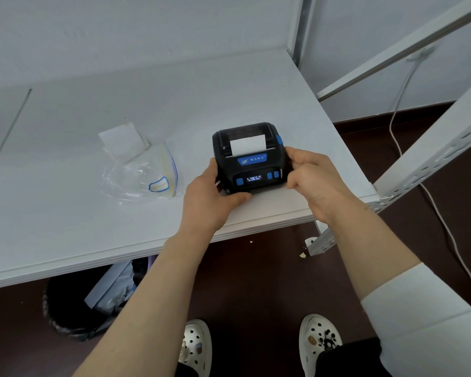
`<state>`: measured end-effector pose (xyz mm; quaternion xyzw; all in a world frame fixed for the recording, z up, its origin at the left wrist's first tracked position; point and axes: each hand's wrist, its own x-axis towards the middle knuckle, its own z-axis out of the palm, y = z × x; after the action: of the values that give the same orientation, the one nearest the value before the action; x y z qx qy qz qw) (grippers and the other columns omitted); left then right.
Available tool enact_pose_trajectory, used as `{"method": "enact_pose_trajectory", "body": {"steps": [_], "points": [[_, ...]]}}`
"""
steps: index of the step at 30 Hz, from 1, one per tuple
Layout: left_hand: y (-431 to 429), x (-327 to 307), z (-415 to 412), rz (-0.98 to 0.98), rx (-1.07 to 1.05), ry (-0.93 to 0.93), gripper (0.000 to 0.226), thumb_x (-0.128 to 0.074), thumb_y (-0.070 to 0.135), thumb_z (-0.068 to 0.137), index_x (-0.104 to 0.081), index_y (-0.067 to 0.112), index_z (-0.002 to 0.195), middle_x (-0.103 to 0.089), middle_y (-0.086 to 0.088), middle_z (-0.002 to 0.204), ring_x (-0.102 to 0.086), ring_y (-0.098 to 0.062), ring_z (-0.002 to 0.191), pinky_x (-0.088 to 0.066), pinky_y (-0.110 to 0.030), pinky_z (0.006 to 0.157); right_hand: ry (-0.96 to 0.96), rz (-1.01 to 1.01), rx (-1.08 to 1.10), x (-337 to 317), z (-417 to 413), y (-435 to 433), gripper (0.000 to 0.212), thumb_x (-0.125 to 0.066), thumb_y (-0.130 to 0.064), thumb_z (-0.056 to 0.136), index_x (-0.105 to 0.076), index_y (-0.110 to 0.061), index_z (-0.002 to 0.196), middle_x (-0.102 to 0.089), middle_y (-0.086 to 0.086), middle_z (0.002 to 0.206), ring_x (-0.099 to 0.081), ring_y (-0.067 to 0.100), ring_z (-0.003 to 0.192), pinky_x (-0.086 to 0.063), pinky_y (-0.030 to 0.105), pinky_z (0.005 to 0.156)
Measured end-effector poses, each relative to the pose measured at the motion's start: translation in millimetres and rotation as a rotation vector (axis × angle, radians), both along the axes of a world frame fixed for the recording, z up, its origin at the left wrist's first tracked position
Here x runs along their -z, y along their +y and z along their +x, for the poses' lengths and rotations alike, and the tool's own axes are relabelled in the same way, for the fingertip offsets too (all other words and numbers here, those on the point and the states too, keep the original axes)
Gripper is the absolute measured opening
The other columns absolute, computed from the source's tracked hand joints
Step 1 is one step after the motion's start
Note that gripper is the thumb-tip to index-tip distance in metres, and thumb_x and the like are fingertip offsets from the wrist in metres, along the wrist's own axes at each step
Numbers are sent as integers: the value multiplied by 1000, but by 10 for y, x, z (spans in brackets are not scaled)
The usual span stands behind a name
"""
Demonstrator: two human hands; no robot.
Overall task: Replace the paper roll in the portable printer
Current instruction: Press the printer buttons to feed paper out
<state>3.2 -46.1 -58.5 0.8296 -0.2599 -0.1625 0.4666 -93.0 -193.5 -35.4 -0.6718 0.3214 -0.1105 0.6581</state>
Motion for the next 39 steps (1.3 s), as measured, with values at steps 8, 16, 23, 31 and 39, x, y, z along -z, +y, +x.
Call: {"method": "enact_pose_trajectory", "body": {"steps": [8,16,23,31,39], "points": [[1,-12,-3,7,-6,11,62,-81,15,66,-55,19,122,-68,3,103,-64,-14,97,-50,-25,87,6,8,-8,-5,0,-4,53,-43,17,65,-66,-28,81,-67,10,115,-55,19,115,-43,32,99],[-1,-12,-10,7,-6,16,63,-81,15,66,-54,20,123,-68,4,103,-64,-15,99,-52,-31,91,4,4,-7,-2,6,11,52,-43,17,64,-66,-28,80,-66,13,114,-56,21,114,-43,35,100],[-2,-9,-8,4,-10,12,62,-81,16,66,-55,20,121,-68,3,104,-64,-15,98,-52,-29,90,14,-12,-7,28,23,-5,55,-44,16,63,-66,-28,88,-68,11,111,-56,20,112,-45,32,95],[-3,6,-4,-7,-13,24,60,-81,15,65,-56,19,119,-69,0,104,-65,-16,98,-52,-31,91,10,-36,-13,27,39,15,60,-42,18,65,-64,-26,98,-67,10,113,-56,18,112,-41,18,76],[-11,5,1,-11,-9,13,62,-81,14,66,-55,18,121,-68,0,103,-64,-16,96,-51,-23,87,1,-47,-6,17,45,13,55,-42,18,65,-64,-28,88,-66,14,115,-54,22,115,-41,18,80]]}}
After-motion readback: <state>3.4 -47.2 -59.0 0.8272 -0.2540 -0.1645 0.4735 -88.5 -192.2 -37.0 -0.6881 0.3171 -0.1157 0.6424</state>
